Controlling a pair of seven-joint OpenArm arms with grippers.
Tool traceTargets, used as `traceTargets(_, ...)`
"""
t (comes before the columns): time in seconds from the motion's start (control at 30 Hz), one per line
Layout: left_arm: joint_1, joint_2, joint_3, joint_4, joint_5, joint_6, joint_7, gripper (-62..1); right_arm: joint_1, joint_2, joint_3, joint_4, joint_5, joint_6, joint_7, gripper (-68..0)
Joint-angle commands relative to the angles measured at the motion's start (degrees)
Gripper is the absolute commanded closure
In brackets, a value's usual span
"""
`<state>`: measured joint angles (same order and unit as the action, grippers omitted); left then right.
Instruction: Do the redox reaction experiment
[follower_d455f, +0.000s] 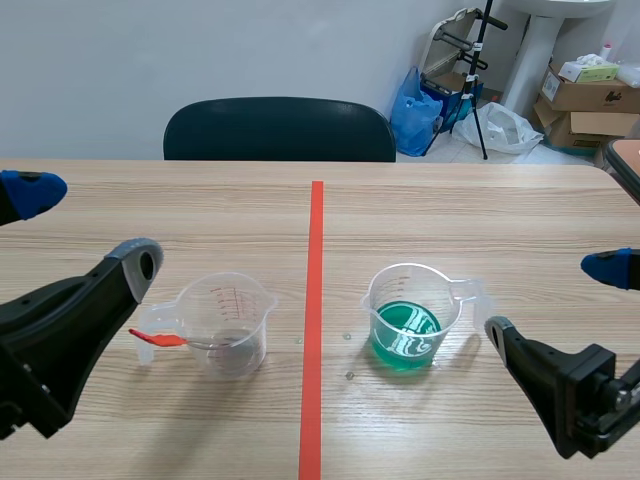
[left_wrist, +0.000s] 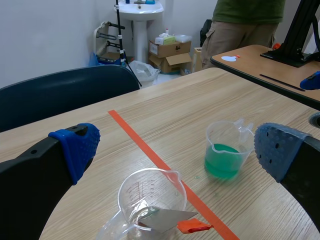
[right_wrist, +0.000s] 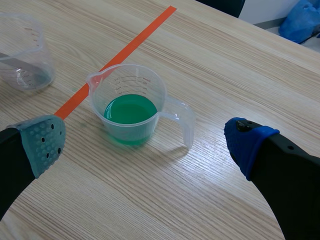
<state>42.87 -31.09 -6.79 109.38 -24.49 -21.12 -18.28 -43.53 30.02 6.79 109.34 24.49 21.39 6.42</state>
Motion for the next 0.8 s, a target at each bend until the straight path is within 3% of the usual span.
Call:
traceTargets(0.0, 0.13, 0.44, -0.09, 0.98, -0.37, -0.07, 0.15, -62.3, 0.50, 0.59, 0.28, 0.85, 0.42, -0.20, 1.05, -67.9)
traceTargets(0.5, 0.13, 0.44, -0.09, 0.98, -0.35, 0.17, 0.13, -62.3, 0.52, 0.59, 0.28, 0.85, 0.42, -0.20, 1.01, -67.9)
traceTargets(0.63, 0.17, 0.44, -0.09, 0.98, -0.28, 1.25, 0.13, -62.3, 0.52, 0.59, 0.28, 0.85, 0.37, -0.20, 0.94, -67.9)
traceTargets(0.77, 1.62, 0.42, -0.66, 0.94, 0.31, 4.57, -0.09, -62.3, 0.52, 0.59, 0.28, 0.85, 0.37, -0.20, 1.01, -67.9)
